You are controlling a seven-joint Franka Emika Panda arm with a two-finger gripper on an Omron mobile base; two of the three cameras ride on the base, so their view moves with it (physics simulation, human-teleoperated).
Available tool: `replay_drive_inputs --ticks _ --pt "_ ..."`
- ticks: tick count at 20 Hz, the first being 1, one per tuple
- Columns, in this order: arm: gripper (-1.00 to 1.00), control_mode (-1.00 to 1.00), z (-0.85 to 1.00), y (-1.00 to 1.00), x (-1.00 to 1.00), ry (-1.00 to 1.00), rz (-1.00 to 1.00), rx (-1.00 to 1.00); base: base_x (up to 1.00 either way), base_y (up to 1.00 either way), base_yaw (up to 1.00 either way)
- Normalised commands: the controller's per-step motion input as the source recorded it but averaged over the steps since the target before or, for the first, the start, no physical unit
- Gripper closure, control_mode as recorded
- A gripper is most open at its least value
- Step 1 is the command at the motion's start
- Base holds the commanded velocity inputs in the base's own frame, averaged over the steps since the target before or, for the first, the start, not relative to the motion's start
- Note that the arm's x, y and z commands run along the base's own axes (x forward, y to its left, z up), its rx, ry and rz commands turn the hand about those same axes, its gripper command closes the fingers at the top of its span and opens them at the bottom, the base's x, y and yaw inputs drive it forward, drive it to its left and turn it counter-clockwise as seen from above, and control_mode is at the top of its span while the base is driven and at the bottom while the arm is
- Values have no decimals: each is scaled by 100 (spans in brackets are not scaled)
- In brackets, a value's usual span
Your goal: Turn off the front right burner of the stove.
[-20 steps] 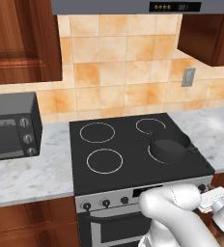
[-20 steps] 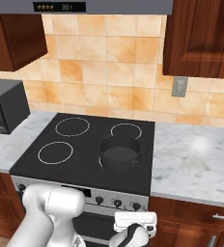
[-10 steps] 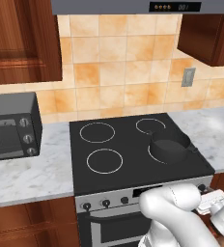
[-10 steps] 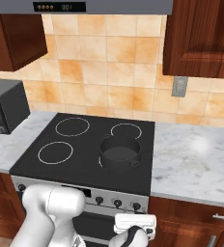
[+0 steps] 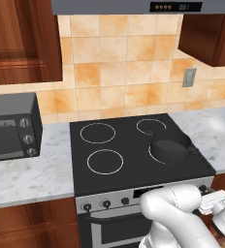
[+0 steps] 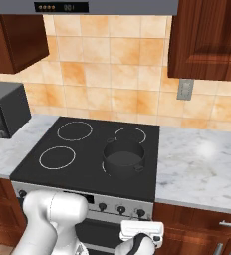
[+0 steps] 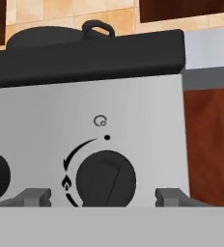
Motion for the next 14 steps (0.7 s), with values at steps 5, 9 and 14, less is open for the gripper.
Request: replay_drive_inputs --ticks 5,9,14 --pt "-100 -100 0 1 -12 -3 -2 0 0 0 0" --pt "-100 -100 5 13 -14 -2 -3 0 0 0 0" --pt "-100 -100 9 2 -3 -1 -3 0 0 0 0"
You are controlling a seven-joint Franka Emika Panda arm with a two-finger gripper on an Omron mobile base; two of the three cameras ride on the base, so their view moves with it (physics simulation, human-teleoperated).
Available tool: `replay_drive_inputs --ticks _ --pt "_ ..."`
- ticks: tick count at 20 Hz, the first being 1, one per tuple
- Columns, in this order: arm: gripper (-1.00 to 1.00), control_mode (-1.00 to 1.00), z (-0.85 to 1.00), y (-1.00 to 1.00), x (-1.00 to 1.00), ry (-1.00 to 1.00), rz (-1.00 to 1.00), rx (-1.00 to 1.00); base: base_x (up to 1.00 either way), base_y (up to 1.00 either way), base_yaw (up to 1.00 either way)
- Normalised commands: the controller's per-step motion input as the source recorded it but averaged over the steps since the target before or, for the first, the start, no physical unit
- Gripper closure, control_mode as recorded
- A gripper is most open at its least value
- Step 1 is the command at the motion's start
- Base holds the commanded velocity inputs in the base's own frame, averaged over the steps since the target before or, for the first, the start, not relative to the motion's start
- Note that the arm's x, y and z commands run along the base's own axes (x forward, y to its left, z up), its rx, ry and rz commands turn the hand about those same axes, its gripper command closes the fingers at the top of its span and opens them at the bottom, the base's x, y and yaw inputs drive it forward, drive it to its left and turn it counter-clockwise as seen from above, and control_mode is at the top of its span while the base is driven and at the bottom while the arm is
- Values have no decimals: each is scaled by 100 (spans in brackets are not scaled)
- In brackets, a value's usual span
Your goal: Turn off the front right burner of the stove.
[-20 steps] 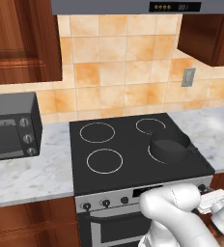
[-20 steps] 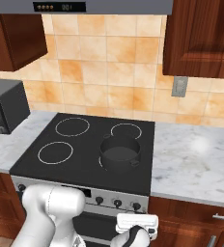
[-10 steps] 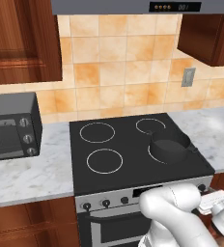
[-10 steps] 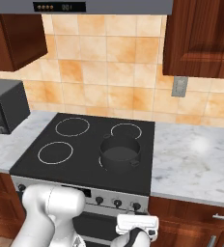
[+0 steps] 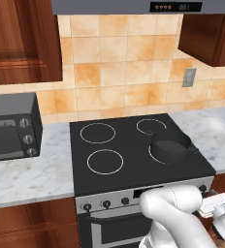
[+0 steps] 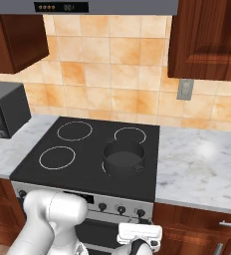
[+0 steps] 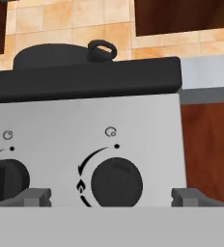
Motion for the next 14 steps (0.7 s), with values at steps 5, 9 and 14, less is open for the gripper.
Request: replay_drive_inputs --ticks 5,9,14 --pt "-100 -100 10 0 3 -1 -2 0 0 0 0" --pt "-100 -100 0 0 2 0 -2 0 0 0 0" --pt "-100 -100 0 0 0 0 -1 0 0 0 0"
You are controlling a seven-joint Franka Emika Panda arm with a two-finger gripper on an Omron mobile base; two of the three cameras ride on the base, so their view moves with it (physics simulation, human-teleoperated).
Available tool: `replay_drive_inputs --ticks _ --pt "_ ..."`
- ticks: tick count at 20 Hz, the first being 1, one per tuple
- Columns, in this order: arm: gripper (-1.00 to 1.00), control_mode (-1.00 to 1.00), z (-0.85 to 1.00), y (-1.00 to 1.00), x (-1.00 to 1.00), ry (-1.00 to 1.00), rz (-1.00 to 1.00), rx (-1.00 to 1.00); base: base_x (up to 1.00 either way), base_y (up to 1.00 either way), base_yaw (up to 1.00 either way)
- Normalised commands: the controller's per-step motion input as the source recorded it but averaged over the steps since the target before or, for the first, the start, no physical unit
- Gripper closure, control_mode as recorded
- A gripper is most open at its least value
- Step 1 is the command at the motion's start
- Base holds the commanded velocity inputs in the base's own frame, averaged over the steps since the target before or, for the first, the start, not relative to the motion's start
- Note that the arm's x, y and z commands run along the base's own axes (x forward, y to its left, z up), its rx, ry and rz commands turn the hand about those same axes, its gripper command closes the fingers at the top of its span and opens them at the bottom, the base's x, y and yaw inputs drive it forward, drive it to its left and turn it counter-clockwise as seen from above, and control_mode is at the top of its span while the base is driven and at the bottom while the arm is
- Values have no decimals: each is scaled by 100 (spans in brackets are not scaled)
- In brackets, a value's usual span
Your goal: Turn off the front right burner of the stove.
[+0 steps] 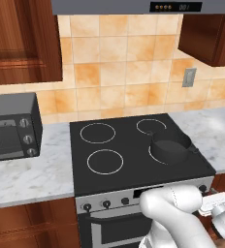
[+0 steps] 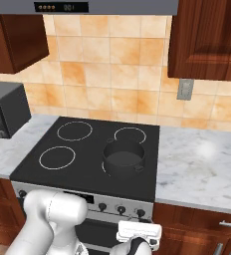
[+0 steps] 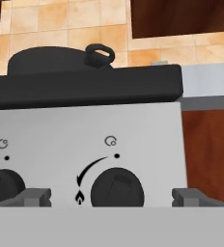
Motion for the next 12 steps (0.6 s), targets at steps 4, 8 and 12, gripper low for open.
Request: replay_drive_inputs --ticks 4,8,12 --pt "-100 -100 0 0 0 0 0 0 0 0 0" --pt "100 -100 0 1 12 0 0 0 0 0 0" --pt "100 -100 0 4 18 0 0 0 0 0 0"
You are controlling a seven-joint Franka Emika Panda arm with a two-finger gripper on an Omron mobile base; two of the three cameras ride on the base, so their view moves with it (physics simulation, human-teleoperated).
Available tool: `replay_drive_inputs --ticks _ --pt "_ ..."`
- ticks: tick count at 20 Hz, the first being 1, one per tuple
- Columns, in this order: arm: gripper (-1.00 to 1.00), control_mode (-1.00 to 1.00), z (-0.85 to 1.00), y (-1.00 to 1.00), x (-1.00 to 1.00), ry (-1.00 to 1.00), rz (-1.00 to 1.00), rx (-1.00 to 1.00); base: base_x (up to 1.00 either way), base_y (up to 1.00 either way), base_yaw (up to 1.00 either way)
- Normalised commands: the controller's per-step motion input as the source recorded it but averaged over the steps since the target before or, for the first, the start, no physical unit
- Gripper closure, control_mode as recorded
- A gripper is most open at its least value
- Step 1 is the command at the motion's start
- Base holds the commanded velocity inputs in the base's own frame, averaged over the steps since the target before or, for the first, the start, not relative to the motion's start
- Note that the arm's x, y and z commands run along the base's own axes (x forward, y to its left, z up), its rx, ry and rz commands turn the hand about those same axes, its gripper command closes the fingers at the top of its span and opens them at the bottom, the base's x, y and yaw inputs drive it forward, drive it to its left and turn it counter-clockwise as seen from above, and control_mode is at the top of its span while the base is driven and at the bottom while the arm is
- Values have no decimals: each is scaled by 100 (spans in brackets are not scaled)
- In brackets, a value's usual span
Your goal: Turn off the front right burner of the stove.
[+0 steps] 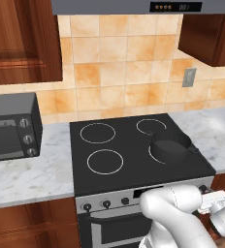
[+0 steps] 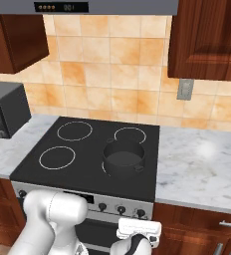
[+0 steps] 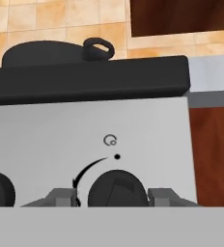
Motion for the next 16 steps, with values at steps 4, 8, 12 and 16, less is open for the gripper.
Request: replay_drive_inputs --ticks 4,8,12,16 --pt "100 -100 0 0 9 0 0 0 0 0 0" --pt "100 -100 0 0 0 -2 0 0 0 0 0" --pt "100 -100 0 0 0 -1 0 1 0 0 0" --pt "100 -100 4 0 0 0 -4 15 0 0 0"
